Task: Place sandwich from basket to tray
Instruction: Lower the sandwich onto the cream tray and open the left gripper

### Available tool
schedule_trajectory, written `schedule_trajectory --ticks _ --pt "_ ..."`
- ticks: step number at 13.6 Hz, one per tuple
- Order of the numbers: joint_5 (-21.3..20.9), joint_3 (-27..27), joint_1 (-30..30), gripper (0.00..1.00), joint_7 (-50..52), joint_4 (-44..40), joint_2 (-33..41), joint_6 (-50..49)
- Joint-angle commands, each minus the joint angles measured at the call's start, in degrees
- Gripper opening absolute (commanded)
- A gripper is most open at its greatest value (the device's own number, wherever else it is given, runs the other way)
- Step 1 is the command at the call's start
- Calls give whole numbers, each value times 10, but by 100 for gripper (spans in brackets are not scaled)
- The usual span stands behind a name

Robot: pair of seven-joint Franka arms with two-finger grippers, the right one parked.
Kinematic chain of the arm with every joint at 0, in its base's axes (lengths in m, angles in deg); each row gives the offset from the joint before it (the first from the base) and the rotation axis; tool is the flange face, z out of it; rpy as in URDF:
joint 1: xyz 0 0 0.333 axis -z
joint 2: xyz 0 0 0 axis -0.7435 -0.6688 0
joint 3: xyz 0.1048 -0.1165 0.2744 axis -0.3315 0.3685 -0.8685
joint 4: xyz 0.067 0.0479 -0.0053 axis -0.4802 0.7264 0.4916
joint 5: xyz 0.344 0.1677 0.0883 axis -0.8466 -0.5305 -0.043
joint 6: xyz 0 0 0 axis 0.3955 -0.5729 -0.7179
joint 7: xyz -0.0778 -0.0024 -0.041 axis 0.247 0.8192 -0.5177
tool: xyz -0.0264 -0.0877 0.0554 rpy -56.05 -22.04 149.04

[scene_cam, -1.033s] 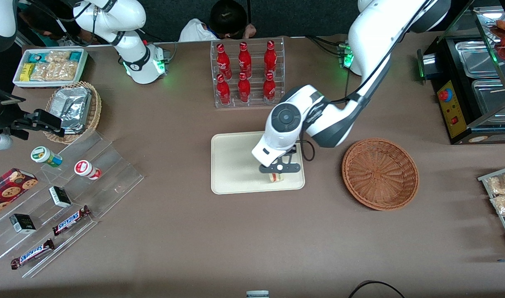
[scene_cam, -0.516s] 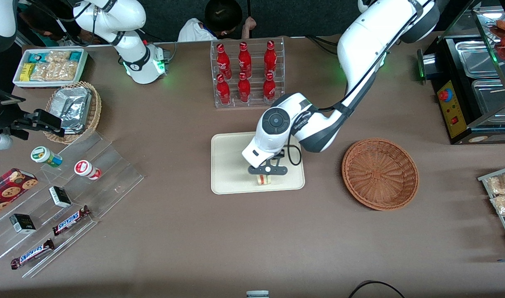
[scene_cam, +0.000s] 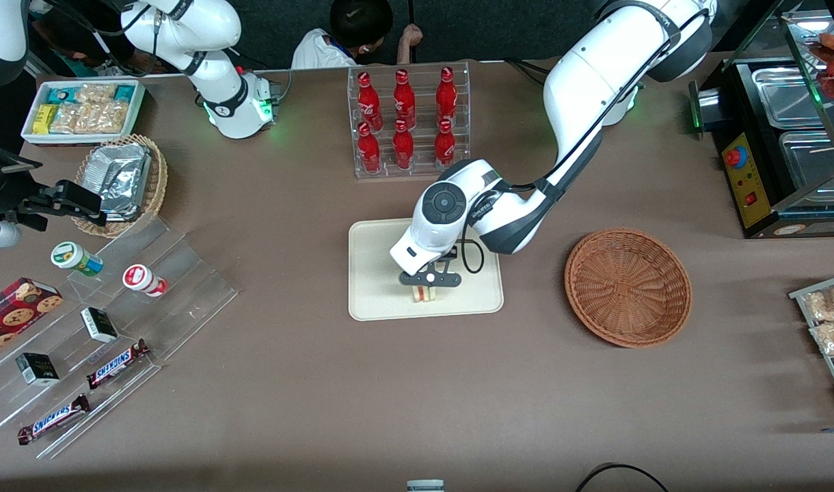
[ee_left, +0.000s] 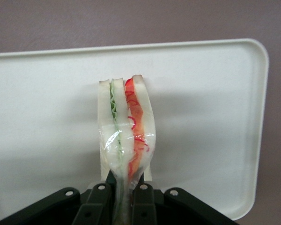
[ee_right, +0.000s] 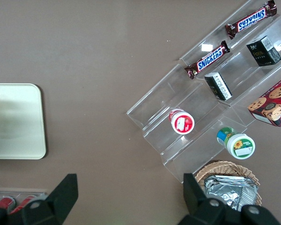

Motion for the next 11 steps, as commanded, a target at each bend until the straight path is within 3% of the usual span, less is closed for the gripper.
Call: schedule_trajectory --ticks 1,6,7,9,11 --pt "-17 -1 17 0 31 -20 -14 12" --pt "-18 -3 19 6 32 -13 -18 9" --pt "-18 -3 19 16 32 -13 -18 9" --pt "-18 -3 21 76 32 -12 -19 8" --pt "-18 -3 21 96 32 -10 -20 2"
